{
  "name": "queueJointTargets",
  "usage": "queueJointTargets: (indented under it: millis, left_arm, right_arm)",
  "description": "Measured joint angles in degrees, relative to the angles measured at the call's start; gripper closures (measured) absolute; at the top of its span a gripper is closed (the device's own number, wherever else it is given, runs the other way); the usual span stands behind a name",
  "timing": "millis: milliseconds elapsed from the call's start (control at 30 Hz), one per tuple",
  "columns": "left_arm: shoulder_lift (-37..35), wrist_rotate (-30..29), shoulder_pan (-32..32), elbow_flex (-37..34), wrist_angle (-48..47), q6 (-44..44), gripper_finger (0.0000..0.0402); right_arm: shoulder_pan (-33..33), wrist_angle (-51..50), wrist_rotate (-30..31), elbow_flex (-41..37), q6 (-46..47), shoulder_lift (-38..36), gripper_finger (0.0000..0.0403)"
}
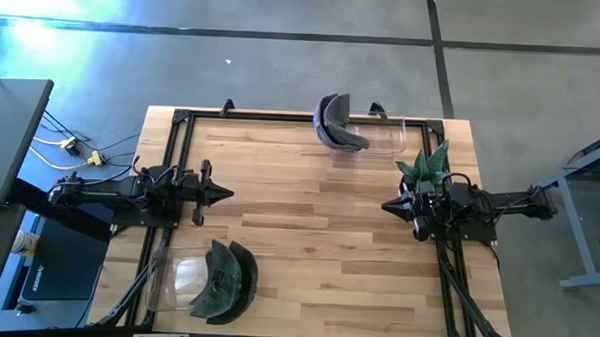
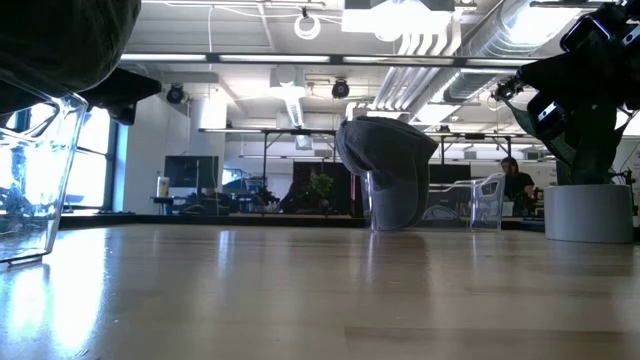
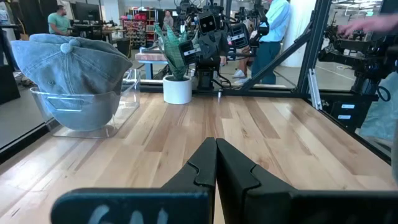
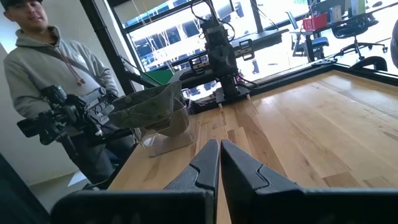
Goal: Pick & Place hat
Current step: Return to Home Position
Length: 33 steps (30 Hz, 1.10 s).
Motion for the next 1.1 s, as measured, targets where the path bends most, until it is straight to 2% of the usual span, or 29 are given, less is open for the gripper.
queueJointTargets:
  millis: [167, 267, 433, 1100]
  left_arm:
    - [0.0, 0.0, 0.0, 0.0, 0.0, 0.0, 0.0401]
    - [0.0, 0.0, 0.0, 0.0, 0.0, 0.0, 0.0401]
    - [0.0, 0.0, 0.0, 0.0, 0.0, 0.0, 0.0401]
    - [0.0, 0.1, 0.0, 0.0, 0.0, 0.0, 0.0401]
  right_arm:
    - [0.1, -0.1, -1.0, 0.0, 0.6, -0.4, 0.0391]
    - [-0.8, -0.6, -3.7, 0.0, -9.8, -0.4, 0.0391]
    - [-3.0, -0.6, -2.5, 0.0, -19.6, -0.4, 0.0391]
    - [-3.8, -0.6, -2.4, 0.0, -19.1, 0.4, 0.0391]
